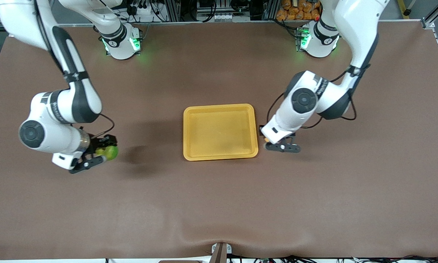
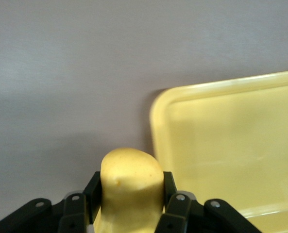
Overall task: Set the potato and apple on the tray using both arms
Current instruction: 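Carry the potato with the left gripper onto the yellow tray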
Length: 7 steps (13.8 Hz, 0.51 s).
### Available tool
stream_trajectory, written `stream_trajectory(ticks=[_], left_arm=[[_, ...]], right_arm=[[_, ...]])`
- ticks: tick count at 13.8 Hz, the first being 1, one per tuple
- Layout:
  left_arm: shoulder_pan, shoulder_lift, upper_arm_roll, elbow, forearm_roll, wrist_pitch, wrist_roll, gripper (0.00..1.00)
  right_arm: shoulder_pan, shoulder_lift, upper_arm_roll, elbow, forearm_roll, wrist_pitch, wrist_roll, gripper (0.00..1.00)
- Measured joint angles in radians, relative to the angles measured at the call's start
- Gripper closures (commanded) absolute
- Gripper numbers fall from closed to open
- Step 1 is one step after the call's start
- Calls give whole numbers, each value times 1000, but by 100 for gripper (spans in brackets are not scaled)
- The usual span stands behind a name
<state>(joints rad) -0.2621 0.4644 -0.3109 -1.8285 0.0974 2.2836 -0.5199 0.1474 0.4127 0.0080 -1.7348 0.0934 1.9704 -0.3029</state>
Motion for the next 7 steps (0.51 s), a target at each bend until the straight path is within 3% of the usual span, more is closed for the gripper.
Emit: stream_trajectory(ticks=[4, 7], left_arm=[[-87, 51, 0, 21, 0, 0, -135, 99], [-125, 75, 0, 22, 0, -2, -235, 99]], right_arm=[[137, 4, 1, 9, 188, -3, 0, 100], [181, 7, 1, 9, 238, 0, 4, 100]])
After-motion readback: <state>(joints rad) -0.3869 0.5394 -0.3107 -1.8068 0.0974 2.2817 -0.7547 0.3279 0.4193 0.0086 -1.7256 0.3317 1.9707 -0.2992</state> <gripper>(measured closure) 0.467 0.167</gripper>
